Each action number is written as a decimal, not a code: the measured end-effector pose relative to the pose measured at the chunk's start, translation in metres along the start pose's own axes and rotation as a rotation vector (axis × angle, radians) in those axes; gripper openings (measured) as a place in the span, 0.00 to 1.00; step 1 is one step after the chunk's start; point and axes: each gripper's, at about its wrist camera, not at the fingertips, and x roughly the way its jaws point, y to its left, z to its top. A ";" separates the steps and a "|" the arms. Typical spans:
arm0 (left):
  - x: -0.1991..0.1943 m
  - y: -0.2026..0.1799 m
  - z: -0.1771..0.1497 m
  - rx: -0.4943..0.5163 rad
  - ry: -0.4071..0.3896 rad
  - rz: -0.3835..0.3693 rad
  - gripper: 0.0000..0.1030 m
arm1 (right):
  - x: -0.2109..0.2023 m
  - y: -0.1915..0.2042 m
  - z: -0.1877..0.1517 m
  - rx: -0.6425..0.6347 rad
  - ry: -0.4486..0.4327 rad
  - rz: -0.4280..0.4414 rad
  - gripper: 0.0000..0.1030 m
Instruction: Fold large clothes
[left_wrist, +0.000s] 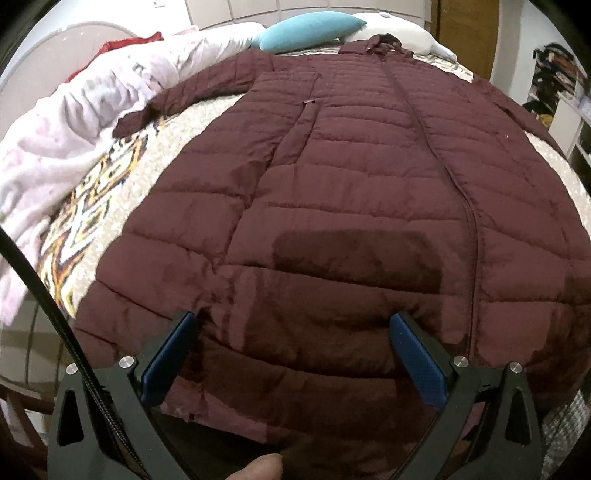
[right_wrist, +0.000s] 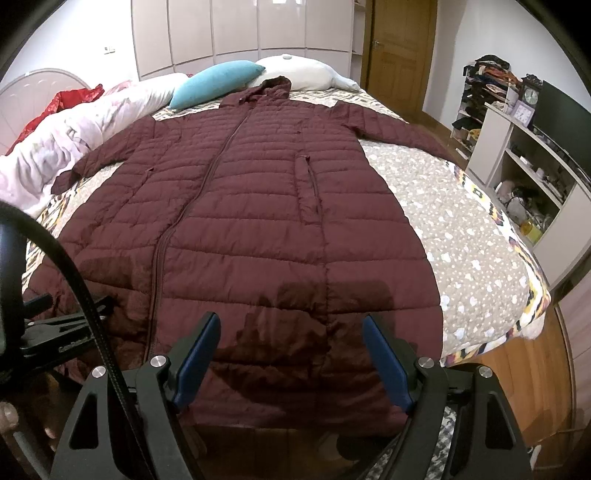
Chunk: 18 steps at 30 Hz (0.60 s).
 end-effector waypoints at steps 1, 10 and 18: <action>0.002 0.001 0.000 -0.009 0.005 -0.007 1.00 | 0.000 0.000 0.000 0.000 0.001 0.000 0.81; 0.011 -0.002 -0.008 -0.032 0.014 0.001 1.00 | 0.000 0.001 0.000 -0.005 -0.001 0.006 0.81; 0.014 0.003 -0.007 -0.048 0.034 -0.046 1.00 | 0.004 0.004 0.002 -0.024 0.000 0.017 0.81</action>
